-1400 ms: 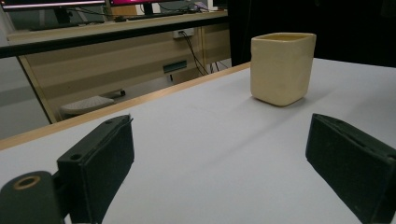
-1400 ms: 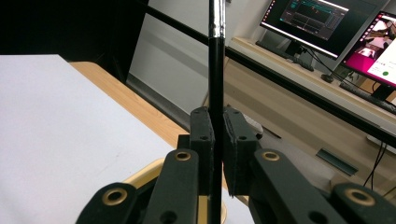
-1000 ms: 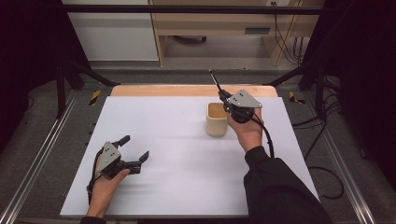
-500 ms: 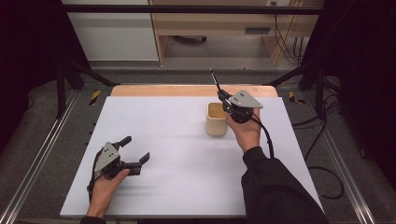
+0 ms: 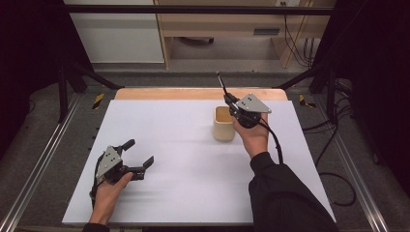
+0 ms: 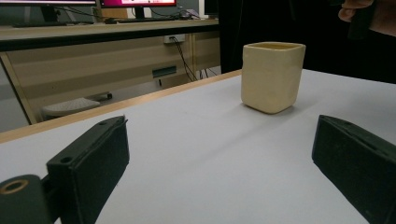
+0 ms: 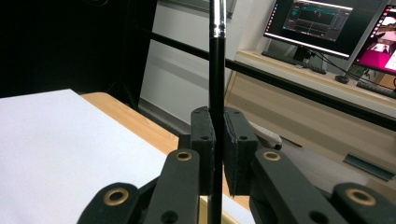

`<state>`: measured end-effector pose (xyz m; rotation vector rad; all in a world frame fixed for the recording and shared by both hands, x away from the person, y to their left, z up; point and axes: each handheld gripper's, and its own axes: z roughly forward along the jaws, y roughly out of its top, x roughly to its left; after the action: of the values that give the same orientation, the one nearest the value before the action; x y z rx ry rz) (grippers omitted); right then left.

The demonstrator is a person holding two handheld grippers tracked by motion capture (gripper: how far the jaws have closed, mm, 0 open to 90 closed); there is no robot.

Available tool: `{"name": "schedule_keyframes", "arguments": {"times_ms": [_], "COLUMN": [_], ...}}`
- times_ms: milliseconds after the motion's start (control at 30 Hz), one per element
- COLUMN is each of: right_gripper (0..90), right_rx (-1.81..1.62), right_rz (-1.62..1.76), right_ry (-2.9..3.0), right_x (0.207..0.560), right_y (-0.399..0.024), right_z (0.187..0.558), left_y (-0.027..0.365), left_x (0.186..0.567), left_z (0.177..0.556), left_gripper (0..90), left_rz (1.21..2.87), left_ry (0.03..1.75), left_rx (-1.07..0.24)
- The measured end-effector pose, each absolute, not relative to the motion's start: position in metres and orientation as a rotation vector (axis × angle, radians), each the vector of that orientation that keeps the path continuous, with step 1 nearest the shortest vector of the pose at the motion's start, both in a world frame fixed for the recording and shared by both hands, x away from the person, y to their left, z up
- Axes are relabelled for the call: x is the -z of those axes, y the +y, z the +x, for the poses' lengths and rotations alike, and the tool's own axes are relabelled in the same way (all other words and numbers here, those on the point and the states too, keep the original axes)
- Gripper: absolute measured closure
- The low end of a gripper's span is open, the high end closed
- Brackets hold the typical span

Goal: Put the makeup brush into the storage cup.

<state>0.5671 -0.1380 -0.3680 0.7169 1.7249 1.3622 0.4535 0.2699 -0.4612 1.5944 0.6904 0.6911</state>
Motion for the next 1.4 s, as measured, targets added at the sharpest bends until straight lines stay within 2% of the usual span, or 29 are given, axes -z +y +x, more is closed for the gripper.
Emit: {"name": "schedule_keyframes", "arguments": {"times_ms": [1400], "right_gripper": [83.9], "right_rx": [-1.418], "right_rz": [0.834], "right_ry": [1.746], "right_x": [0.406], "right_y": [-0.138], "right_z": [0.574], "left_y": [0.269], "left_x": [0.461], "left_z": [0.450], "left_gripper": [3.9], "left_rz": [1.594], "left_ry": [0.677], "left_rx": [-0.697]}}
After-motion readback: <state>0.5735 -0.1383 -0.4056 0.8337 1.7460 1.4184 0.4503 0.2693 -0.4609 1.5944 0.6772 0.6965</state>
